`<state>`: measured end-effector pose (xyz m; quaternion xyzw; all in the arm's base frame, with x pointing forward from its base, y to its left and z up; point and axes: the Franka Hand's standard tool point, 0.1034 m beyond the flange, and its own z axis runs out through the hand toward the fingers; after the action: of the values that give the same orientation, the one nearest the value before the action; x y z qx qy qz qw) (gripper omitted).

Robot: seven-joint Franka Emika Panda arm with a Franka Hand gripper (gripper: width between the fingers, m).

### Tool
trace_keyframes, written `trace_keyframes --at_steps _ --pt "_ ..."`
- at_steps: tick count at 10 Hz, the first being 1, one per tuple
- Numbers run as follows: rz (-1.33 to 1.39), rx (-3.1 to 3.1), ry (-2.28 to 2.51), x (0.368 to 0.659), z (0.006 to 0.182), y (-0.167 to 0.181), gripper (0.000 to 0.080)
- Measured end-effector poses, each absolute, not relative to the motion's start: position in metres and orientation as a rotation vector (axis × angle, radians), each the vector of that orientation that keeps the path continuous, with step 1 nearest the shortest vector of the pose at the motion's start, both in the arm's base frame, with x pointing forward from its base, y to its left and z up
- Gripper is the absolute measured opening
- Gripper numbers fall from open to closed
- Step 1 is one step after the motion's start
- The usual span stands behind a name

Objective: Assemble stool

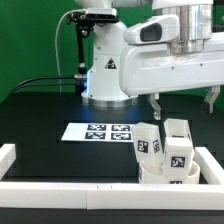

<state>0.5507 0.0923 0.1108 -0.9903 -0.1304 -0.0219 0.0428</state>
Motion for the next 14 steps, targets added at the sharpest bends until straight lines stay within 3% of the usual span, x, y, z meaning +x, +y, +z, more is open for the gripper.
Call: trace_keyframes --at_steps 7,11,13,14 --pt "-0.113 -2.849 -1.327 0.546 0.101 0.097 0.0649" --pt "-0.082 -2.897 -1.203 0.54 0.07 0.104 0.0649" --pt "-0.085 -2.911 -1.172 0.539 0.066 0.104 0.0649" --pt "-0.084 -2.919 -1.152 0.539 0.066 0.104 0.052"
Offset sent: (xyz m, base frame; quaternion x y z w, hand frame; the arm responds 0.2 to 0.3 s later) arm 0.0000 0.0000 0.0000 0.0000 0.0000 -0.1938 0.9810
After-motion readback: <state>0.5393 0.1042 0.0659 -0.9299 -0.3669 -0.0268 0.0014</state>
